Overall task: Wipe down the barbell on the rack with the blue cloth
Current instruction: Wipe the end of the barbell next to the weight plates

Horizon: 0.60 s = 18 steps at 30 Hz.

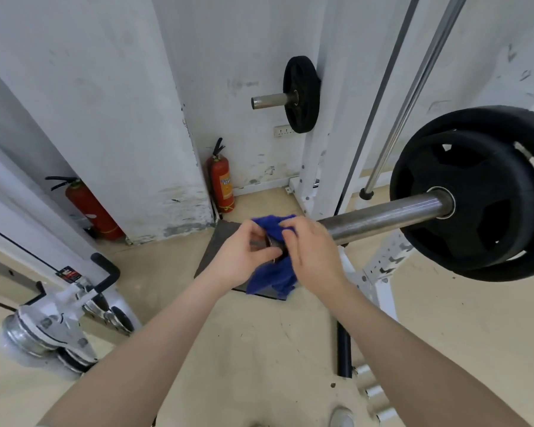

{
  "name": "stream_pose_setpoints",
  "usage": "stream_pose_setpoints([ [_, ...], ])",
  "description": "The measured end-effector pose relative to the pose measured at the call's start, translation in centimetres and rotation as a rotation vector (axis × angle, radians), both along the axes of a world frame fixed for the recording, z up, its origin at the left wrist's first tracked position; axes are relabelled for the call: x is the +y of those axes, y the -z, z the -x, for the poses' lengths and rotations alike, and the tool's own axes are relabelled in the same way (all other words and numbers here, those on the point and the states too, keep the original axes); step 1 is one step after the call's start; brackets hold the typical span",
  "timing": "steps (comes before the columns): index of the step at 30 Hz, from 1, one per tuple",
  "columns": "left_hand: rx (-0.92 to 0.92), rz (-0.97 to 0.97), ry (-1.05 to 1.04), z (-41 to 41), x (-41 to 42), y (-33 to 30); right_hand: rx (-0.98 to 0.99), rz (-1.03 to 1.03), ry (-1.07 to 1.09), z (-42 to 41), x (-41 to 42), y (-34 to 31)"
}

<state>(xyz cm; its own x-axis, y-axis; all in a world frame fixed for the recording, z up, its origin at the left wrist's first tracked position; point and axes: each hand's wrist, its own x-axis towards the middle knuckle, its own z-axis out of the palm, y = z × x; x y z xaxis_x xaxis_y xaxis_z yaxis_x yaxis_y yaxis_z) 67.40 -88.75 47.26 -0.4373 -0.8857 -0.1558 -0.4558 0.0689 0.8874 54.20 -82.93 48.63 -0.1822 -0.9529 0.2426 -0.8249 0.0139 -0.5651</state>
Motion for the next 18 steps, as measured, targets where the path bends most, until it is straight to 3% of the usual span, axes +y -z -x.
stream_pose_setpoints([
  [4, -0.001, -0.002, 0.002, 0.1, 0.0, -0.3, -0.401, 0.266, 0.438, 2.9, 2.5, -0.9],
  [7, -0.051, 0.041, 0.002, 0.1, 0.3, -0.5, -0.748, 0.045, 0.778, 5.4, 2.9, 1.4],
  [10, -0.052, 0.039, -0.002, 0.0, 0.4, -0.4, -1.483, -0.263, 0.965, 4.7, 2.9, 4.5],
  [16, -0.076, 0.017, 0.007, 0.0, 0.2, -0.8, -2.048, -0.189, 0.591, -1.7, 0.3, 3.9],
  [18, -0.065, -0.008, 0.014, 0.0, 0.1, -0.7, -2.107, -0.285, 0.435, -3.4, 0.3, 3.3],
])
